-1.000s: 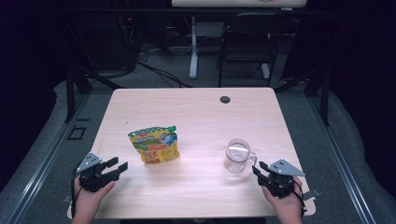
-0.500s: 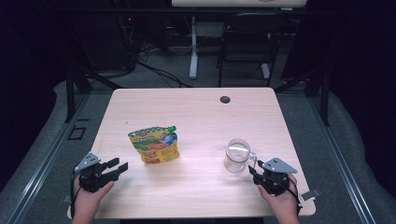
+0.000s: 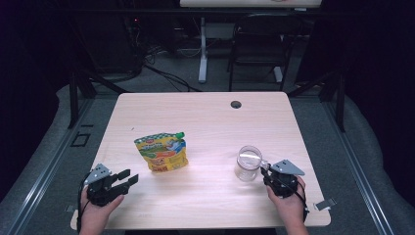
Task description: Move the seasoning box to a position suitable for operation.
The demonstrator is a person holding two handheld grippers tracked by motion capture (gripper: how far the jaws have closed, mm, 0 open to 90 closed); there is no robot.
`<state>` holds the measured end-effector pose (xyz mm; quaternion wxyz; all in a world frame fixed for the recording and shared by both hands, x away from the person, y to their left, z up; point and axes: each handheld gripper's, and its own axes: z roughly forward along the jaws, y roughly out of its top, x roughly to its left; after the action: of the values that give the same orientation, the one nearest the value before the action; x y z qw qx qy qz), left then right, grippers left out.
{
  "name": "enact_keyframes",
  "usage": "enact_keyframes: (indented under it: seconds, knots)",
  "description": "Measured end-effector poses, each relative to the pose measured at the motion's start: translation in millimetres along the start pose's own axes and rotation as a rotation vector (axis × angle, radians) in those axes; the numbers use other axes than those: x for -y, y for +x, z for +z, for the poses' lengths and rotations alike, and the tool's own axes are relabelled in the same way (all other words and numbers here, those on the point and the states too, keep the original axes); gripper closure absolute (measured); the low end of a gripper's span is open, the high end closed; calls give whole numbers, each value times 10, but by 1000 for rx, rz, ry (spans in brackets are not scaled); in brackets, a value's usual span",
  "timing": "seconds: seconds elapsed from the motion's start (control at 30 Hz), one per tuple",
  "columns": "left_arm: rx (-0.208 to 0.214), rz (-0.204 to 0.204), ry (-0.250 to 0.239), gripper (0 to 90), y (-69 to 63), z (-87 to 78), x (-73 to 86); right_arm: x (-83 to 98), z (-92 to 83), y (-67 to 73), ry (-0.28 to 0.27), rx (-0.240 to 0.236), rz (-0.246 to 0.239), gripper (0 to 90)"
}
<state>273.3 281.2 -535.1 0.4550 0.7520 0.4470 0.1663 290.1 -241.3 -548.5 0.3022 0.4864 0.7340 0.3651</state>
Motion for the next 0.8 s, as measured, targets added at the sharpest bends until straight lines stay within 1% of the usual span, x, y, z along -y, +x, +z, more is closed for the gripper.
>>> enact_keyframes:
  seconds: [0.03,0.07,0.1,0.17,0.2,0.27,0.4,0.43,0.47,0.53,0.57,0.63,0.67,0.7,0.77,0.8]
  knots:
    - [2,10,2,565,-26,-6,-5,-2,-6,7,3,10,-6,744]
    - [7,23,-2,565,-50,-11,-7,-4,-9,7,5,6,-5,745]
    - [6,25,-8,565,-66,-6,-6,-6,-10,6,9,8,-10,747]
    - [-5,41,2,572,-92,0,-8,-6,-6,4,8,5,-11,748]
    - [-1,47,0,573,-100,13,-5,-8,-7,-3,10,1,-17,749]
    - [17,46,17,573,-111,32,-6,-9,-3,-4,8,-2,-15,749]
    - [20,61,21,577,-143,34,-5,-25,-16,0,12,-9,-31,749]
    - [22,62,16,577,-153,27,-8,-32,-21,9,10,-12,-32,748]
    - [30,60,12,577,-161,20,-9,-41,-22,27,4,-26,-39,748]
    - [45,51,3,577,-184,15,-14,-44,-21,38,5,-30,-41,748]
    - [50,46,2,576,-195,15,-14,-47,-16,40,12,-41,-45,748]
    - [56,50,10,575,-218,9,-18,-44,-4,60,14,-49,-41,748]
    - [62,53,-1,573,-253,10,-14,-50,-4,87,16,-58,-43,747]
    - [62,53,-1,573,-253,10,-14,-50,-4,87,16,-58,-43,747]
    - [65,57,-3,573,-284,10,-15,-60,-8,124,17,-62,-55,747]
    - [69,62,3,574,-305,10,-20,-72,-11,166,14,-70,-68,746]
